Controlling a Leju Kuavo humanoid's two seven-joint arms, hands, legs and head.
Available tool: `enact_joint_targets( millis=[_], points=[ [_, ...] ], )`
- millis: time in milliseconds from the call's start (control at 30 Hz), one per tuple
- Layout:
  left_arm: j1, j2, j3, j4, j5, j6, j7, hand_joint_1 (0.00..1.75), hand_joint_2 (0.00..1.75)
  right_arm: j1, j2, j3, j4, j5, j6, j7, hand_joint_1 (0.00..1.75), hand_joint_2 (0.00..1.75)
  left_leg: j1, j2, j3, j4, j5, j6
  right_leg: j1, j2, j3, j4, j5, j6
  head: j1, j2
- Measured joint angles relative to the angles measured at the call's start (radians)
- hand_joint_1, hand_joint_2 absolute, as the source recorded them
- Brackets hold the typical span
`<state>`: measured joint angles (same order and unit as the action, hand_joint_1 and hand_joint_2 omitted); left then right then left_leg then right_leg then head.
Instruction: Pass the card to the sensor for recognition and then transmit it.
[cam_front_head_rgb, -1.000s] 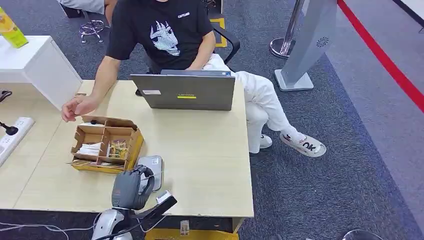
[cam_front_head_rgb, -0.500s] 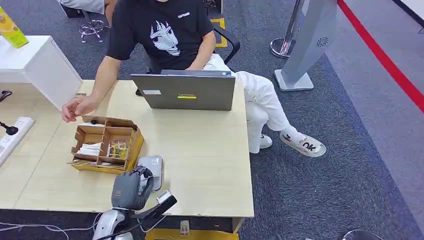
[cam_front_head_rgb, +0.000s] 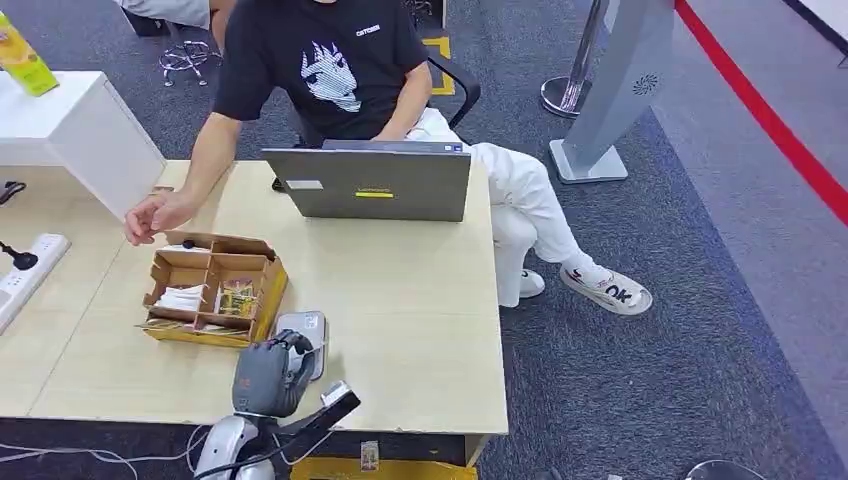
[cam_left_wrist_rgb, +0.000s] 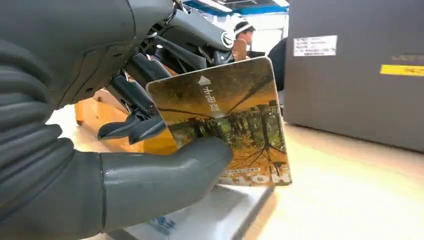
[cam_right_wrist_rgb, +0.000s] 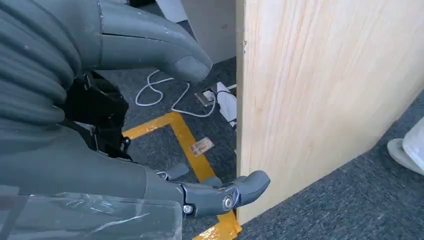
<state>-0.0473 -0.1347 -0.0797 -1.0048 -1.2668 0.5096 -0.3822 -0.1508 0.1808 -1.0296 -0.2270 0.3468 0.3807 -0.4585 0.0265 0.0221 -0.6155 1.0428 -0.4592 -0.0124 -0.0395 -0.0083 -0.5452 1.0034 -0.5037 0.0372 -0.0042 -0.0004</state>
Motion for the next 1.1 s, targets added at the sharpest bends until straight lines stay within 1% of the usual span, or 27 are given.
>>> enact_joint_targets(
  millis=[267,367,433,500,567,600,633,667,700,767,867,1100],
  points=[
    [-0.016,-0.007,0.0,-0.007,-0.045,0.016,0.007,1.75,1.75,-0.003,0.0,0.003,0.0,0.006,-0.003,0.01,0.0,1.75,0.0,0.0,0.0,0.0,0.0,0.0,0.0,0.0,0.0,0.0,0.0,0.0,0.0,0.0],
    [-0.028,-0.005,-0.001,-0.057,-0.091,0.015,0.031,1.75,1.75,-0.008,0.0,0.008,0.0,0.019,-0.004,0.02,0.0,1.75,0.0,0.0,0.0,0.0,0.001,0.0,0.0,0.0,0.0,0.0,0.0,0.0,0.0,0.0],
    [-0.057,0.004,-0.001,-0.103,-0.117,0.006,0.059,1.75,1.75,-0.014,0.0,0.015,0.0,0.025,-0.006,0.031,0.0,1.75,0.0,0.0,0.0,0.0,0.001,-0.001,0.0,0.0,0.0,0.0,0.001,0.0,0.0,0.0],
    [-0.1,0.021,-0.001,-0.144,-0.129,-0.006,0.084,1.75,1.75,-0.021,0.0,0.024,0.001,0.036,-0.009,0.04,0.0,1.75,0.0,-0.001,0.0,0.0,0.002,-0.001,0.0,0.0,0.0,0.0,0.001,0.0,0.0,0.0],
    [-0.162,0.046,0.0,-0.176,-0.137,-0.03,0.114,1.75,1.75,-0.029,0.0,0.034,0.002,0.046,-0.011,0.051,0.0,1.75,0.001,-0.002,0.0,0.0,0.003,-0.002,0.001,-0.001,0.0,0.001,0.002,0.0,0.0,0.0],
    [-0.197,0.062,0.001,-0.181,-0.135,-0.052,0.14,1.75,1.75,-0.033,0.001,0.037,0.002,0.055,-0.011,0.058,0.0,1.75,0.001,-0.002,0.0,0.0,0.004,-0.002,0.001,-0.001,0.0,0.001,0.002,-0.001,0.0,0.0],
    [-0.243,0.087,0.009,-0.179,-0.117,-0.079,0.161,1.75,1.75,-0.038,0.002,0.043,0.002,0.06,-0.01,0.064,0.0,1.75,0.002,-0.003,-0.001,0.0,0.005,-0.001,0.001,-0.002,0.0,0.001,0.002,-0.001,0.001,0.0],
    [-0.292,0.108,0.018,-0.169,-0.099,-0.095,0.158,1.75,1.75,-0.043,0.003,0.049,0.003,0.064,-0.01,0.069,0.0,1.75,0.003,-0.003,-0.001,0.0,0.006,-0.002,0.002,-0.002,-0.001,0.001,0.004,-0.003,0.001,0.0],
    [-0.341,0.138,0.036,-0.149,-0.077,-0.101,0.149,1.75,1.75,-0.047,0.006,0.056,0.003,0.065,-0.011,0.071,0.0,1.75,0.003,-0.002,-0.001,0.0,0.006,-0.003,0.003,-0.001,-0.001,0.001,0.004,-0.003,0.0,0.0],
    [-0.412,0.181,0.078,-0.117,-0.065,-0.098,0.129,1.75,1.75,-0.051,0.009,0.061,0.005,0.071,-0.011,0.072,0.0,1.75,0.004,0.0,0.0,0.0,0.006,-0.003,0.004,0.001,-0.001,0.001,0.005,-0.003,-0.001,0.0],
    [-0.446,0.21,0.102,-0.092,-0.071,-0.08,0.125,1.75,1.75,-0.053,0.011,0.071,0.006,0.073,-0.011,0.073,0.0,1.75,0.004,-0.004,-0.001,0.0,0.007,-0.003,0.004,-0.003,-0.001,0.001,0.004,-0.003,-0.002,0.0],
    [-0.46,0.224,0.121,-0.074,-0.089,-0.075,0.127,1.75,1.75,-0.058,0.016,0.082,0.006,0.073,-0.009,0.073,0.0,1.75,0.003,-0.004,-0.002,0.0,0.007,-0.003,0.003,-0.003,-0.001,0.001,0.004,-0.003,-0.002,0.0]
  ],
)
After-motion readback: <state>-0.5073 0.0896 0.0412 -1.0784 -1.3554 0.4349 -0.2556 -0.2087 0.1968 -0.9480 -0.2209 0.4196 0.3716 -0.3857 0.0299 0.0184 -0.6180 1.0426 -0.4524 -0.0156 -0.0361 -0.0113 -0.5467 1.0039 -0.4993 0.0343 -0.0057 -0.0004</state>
